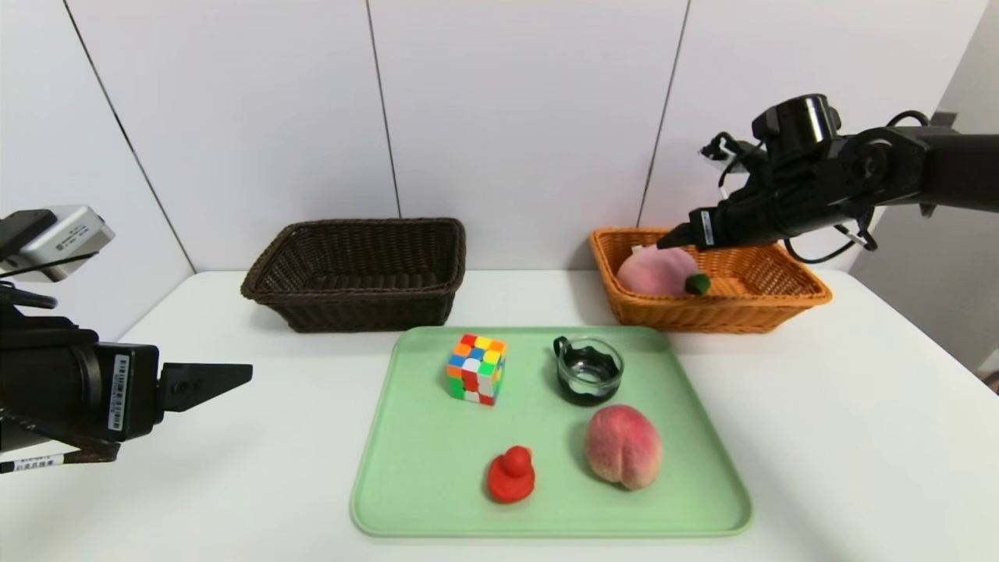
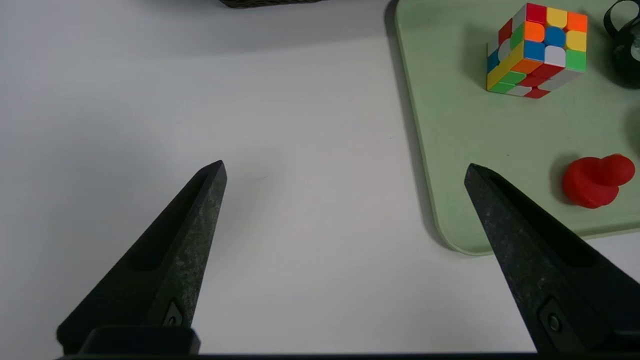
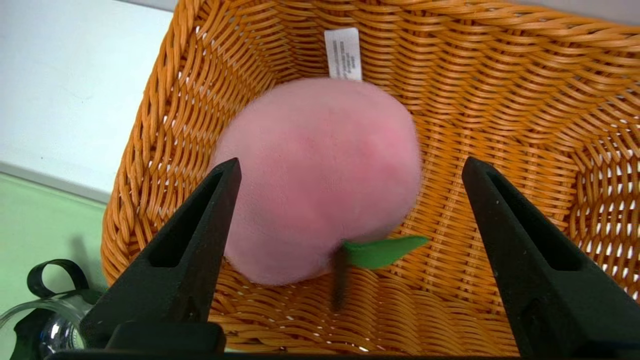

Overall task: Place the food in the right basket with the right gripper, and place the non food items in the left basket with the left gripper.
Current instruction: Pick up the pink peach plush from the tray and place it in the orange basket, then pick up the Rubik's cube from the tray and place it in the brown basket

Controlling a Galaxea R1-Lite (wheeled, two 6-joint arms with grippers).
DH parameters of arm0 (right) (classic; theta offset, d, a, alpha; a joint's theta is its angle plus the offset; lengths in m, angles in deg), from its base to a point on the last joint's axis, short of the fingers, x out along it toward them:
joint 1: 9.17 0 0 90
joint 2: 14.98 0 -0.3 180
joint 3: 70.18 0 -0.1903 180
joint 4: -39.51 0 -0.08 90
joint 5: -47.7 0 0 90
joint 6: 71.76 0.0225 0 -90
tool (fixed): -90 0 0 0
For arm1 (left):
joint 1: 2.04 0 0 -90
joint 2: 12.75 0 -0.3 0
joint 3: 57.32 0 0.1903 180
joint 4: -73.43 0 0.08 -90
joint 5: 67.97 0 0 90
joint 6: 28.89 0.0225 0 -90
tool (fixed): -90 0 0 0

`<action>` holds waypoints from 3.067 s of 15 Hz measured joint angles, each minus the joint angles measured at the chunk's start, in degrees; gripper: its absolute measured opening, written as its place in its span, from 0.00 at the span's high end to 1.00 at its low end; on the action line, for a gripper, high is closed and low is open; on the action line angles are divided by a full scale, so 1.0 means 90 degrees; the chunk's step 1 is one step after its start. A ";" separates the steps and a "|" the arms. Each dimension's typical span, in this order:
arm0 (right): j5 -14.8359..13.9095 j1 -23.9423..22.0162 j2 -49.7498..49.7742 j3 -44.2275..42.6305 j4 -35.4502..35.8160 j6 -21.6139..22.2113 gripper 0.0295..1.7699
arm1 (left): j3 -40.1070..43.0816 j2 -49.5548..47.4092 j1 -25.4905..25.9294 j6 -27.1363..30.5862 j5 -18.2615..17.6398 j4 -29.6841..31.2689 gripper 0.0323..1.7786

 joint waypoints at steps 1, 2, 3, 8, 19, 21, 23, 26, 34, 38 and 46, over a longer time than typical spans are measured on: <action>0.0000 -0.0016 0.0037 0.0003 -0.0005 -0.0004 0.12 | 0.0000 0.0000 0.0000 0.0003 -0.0003 0.0003 0.05; 0.0003 -0.0027 0.0098 0.0009 -0.0030 0.0000 0.11 | 0.0000 0.0000 0.0000 0.0003 0.0000 0.0003 0.05; 0.0003 -0.0028 0.0175 0.0015 -0.0104 0.0008 0.10 | 0.0000 -0.0003 0.0000 0.0003 0.0003 0.0009 0.05; 0.0012 -0.0012 0.0989 0.0041 -0.0884 0.0045 0.07 | -0.0011 0.0011 -0.0001 0.0012 -0.0039 0.0242 0.05; 0.0018 0.0511 0.4017 0.1921 -0.2239 0.0173 0.04 | -0.0486 0.0660 -0.0154 0.0058 -0.0746 0.0490 0.05; 0.0037 0.0559 0.4376 0.2300 -0.2242 0.0183 0.04 | -0.0484 0.0672 -0.0218 0.0061 -0.0746 0.0486 0.05; 0.0175 0.0597 0.4734 0.2695 -0.2239 0.0180 0.04 | -0.0446 0.0650 -0.0293 0.0061 -0.0746 0.0450 0.05; 0.0382 0.0607 0.5176 0.3247 -0.2230 0.0175 0.04 | -0.0438 0.0645 -0.0490 0.0064 -0.0749 0.0462 0.05; 0.0772 0.0612 0.5589 0.3677 -0.2211 0.0192 0.04 | -0.1766 0.1867 -0.1214 0.1619 -0.1052 0.0394 0.05; 0.0838 0.0615 0.5608 0.3801 -0.2202 0.0199 0.04 | -0.2973 0.2739 -0.1449 0.2148 -0.1487 -0.0248 0.05; 0.1164 0.0612 0.5688 0.4024 -0.2154 0.0199 0.04 | -0.5010 0.4433 -0.1784 0.3175 -0.1545 -0.1189 0.05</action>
